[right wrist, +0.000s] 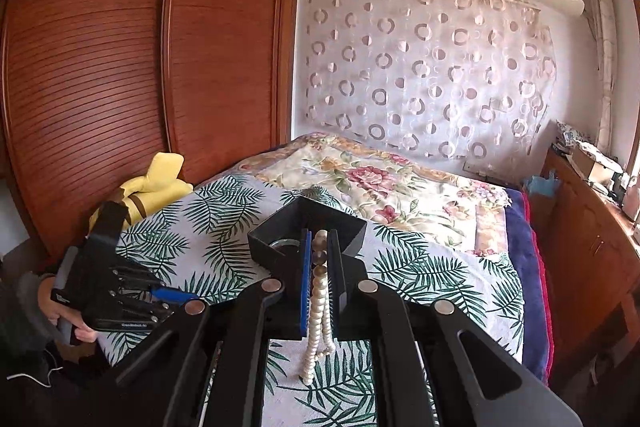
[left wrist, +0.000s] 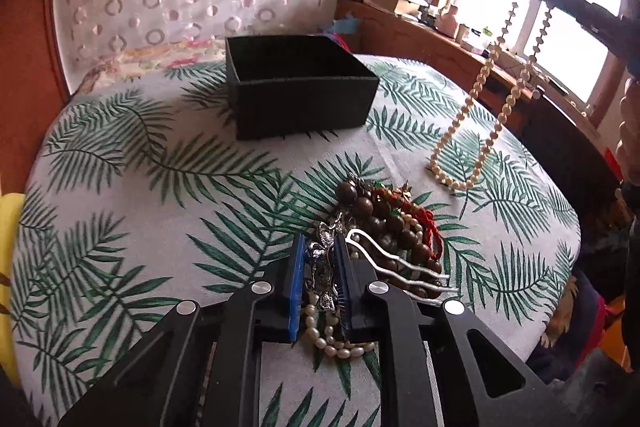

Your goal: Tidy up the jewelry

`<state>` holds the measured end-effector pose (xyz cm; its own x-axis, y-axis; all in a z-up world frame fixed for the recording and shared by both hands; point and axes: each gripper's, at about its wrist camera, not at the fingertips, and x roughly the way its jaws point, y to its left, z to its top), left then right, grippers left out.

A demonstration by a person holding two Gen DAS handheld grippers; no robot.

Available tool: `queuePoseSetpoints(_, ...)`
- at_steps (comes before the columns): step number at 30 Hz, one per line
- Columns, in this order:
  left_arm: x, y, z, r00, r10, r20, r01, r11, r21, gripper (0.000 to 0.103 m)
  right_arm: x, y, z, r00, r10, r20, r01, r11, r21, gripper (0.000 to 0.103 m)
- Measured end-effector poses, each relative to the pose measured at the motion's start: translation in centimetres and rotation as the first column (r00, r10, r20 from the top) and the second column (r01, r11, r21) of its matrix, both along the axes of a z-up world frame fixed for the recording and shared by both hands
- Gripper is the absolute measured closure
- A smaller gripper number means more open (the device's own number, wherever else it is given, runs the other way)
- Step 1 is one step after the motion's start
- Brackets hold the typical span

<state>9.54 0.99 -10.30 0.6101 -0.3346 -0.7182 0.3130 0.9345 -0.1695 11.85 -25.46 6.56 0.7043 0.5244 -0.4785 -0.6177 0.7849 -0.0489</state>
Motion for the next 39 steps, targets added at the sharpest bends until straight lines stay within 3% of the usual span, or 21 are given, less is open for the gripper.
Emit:
queuePoseSetpoints(10, -1.2, 1.5, 1.9, 0.998, 0.022, 0.064, -0.020, 0.999, -0.036, 0.096, -0.3, 0.9, -0.1, 1.000, 0.012, 0.003, -0.012, 1.000, -0.006, 0.094)
queuePoseSetpoints(13, -1.4, 1.2, 2.4, 0.995, 0.035, 0.098, -0.035, 0.999, 0.000, 0.096, -0.3, 1.0, -0.1, 1.000, 0.012, 0.003, -0.012, 1.000, -0.007, 0.094)
queuePoseSetpoints(21, -0.9, 1.8, 3.2, 0.988, 0.058, 0.142, -0.056, 0.998, -0.024, 0.096, -0.3, 1.1, -0.2, 1.000, 0.012, 0.001, -0.012, 1.000, -0.007, 0.094)
queuePoseSetpoints(27, 0.6, 2.1, 2.7, 0.978, 0.114, 0.176, -0.128, 0.989, 0.070, 0.096, -0.5, 1.4, -0.6, 1.000, 0.016, -0.003, -0.016, 1.000, -0.007, 0.094)
queuePoseSetpoints(32, 1.4, 3.2, 1.9, 0.983, 0.117, 0.140, -0.138, 0.979, 0.149, 0.095, -0.6, 2.0, -1.3, 1.000, 0.025, -0.009, -0.025, 1.000, -0.016, 0.094)
queuePoseSetpoints(35, 1.5, 3.9, 2.0, 0.986, 0.116, 0.124, -0.137, 0.975, 0.177, 0.095, -0.5, 2.1, -1.7, 0.999, 0.032, -0.018, -0.032, 0.999, -0.017, 0.094)
queuePoseSetpoints(39, 1.2, 4.7, 3.1, 0.980, 0.123, 0.159, -0.151, 0.974, 0.172, 0.096, -0.6, 2.5, -2.4, 0.998, 0.049, -0.033, -0.050, 0.999, -0.017, 0.094)
